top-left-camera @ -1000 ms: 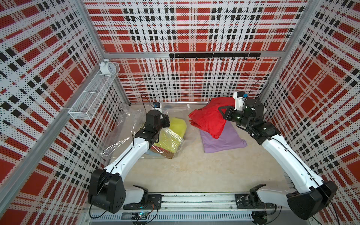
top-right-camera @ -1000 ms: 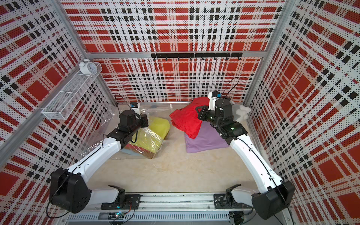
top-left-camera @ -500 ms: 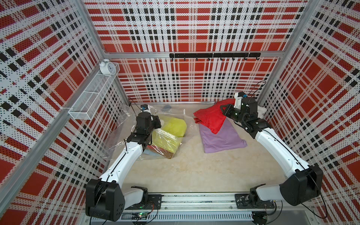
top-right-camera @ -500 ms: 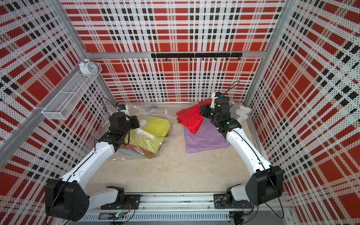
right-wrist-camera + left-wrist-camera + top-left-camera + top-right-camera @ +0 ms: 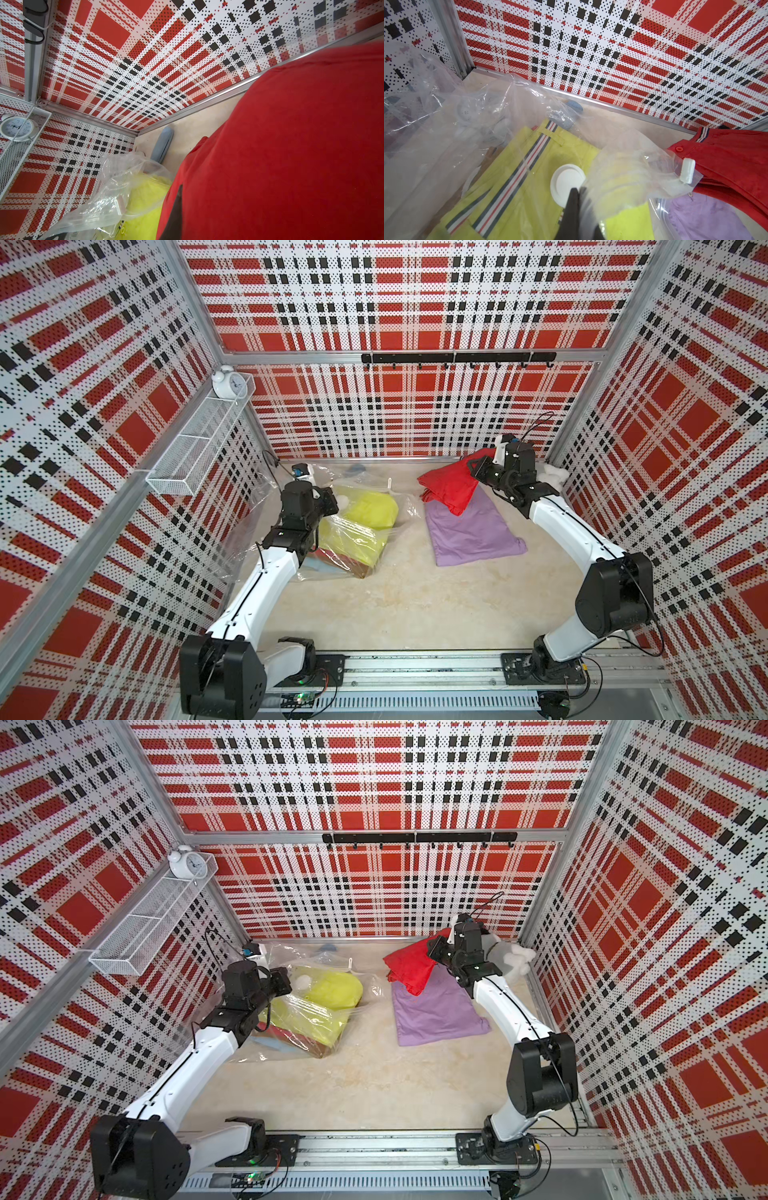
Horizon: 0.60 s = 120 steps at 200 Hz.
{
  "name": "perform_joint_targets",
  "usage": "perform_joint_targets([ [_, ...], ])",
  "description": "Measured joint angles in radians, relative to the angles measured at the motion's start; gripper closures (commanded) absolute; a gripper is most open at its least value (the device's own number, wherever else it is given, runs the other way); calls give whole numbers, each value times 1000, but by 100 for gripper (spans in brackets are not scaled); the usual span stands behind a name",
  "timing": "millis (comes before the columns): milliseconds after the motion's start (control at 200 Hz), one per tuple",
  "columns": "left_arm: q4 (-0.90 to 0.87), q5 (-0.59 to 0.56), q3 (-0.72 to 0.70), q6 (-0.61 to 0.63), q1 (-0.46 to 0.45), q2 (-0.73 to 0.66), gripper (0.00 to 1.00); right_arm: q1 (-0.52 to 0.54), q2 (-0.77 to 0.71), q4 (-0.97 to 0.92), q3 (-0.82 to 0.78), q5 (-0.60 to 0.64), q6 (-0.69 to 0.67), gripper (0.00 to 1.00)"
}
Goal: Take the trousers out of the vacuum bag
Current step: Place the trousers at the center of the board.
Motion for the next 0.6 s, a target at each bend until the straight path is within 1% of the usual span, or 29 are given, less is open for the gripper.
perform_joint_targets([
  [276, -6, 19, -3, -7, 17, -7, 100, -32, 71, 67, 42, -12, 16, 100],
  [601, -13, 23, -3, -7, 24, -7, 100, -38, 130, 147, 20, -17, 36, 100],
])
